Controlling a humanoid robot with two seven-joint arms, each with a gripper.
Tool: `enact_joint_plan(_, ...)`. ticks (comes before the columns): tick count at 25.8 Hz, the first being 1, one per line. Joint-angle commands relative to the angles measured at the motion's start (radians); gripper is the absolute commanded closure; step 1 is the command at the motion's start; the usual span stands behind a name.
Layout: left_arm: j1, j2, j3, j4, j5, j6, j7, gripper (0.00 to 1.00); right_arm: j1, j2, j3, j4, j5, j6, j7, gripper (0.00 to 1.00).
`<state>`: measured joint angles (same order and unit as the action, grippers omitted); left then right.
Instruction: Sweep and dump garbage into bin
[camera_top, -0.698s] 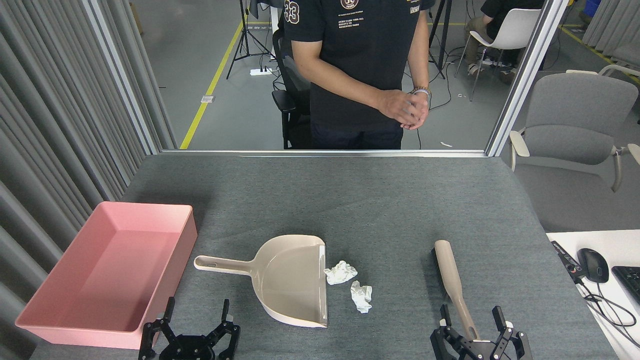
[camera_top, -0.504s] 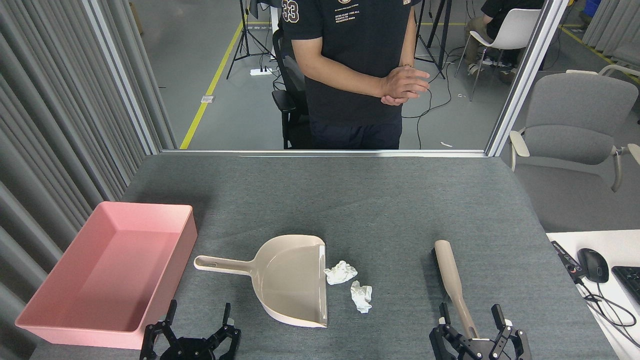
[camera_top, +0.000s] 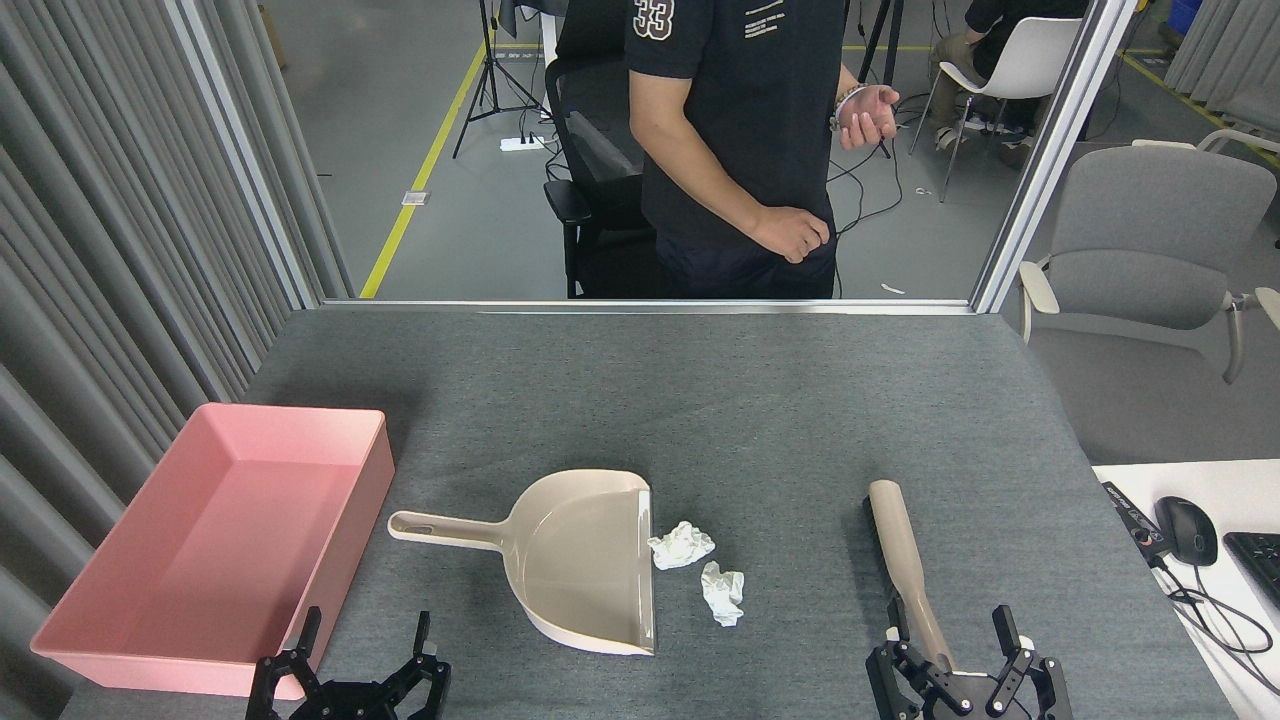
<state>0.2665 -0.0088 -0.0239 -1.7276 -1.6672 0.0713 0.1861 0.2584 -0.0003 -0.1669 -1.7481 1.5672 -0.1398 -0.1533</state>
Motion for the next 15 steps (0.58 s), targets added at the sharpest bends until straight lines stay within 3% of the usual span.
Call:
enact_joint_plan(1,-0.009,-0.007,0.007,-0.003,0.104,-0.01,-0.079,0.0,0.001,-0.009,0.003,-0.001,-0.002,0.0,0.014,0.01)
enact_joint_plan(2,-0.015,-0.013,0.009,-0.003,0.265,-0.019,-0.117,0.0,0.004,-0.007,0.004,-0.001,-0.002,-0.004,0.015,0.01)
enact_joint_plan(5,-0.038,-0.02,0.001,-0.003,0.997,-0.107,-0.185,0.0,0.016,-0.009,0.004,0.001,-0.002,-0.007,0.015,0.01)
enact_joint_plan(6,-0.043,-0.02,-0.001,-0.001,1.175,-0.151,-0.183,0.0,0.018,-0.01,0.001,0.002,-0.002,-0.006,0.014,0.01)
enact_joint_plan(7,-0.047,-0.022,0.004,-0.001,1.262,-0.194,-0.177,0.0,0.018,-0.01,-0.005,0.002,-0.002,-0.006,0.014,0.01)
enact_joint_plan(11,-0.053,-0.019,0.012,-0.001,1.267,-0.375,-0.155,0.0,0.027,-0.023,-0.01,0.005,-0.002,-0.014,0.012,0.01)
enact_joint_plan(15,-0.053,-0.02,0.013,0.002,1.27,-0.396,-0.155,0.0,0.038,-0.027,-0.01,0.009,-0.002,-0.017,0.004,0.01)
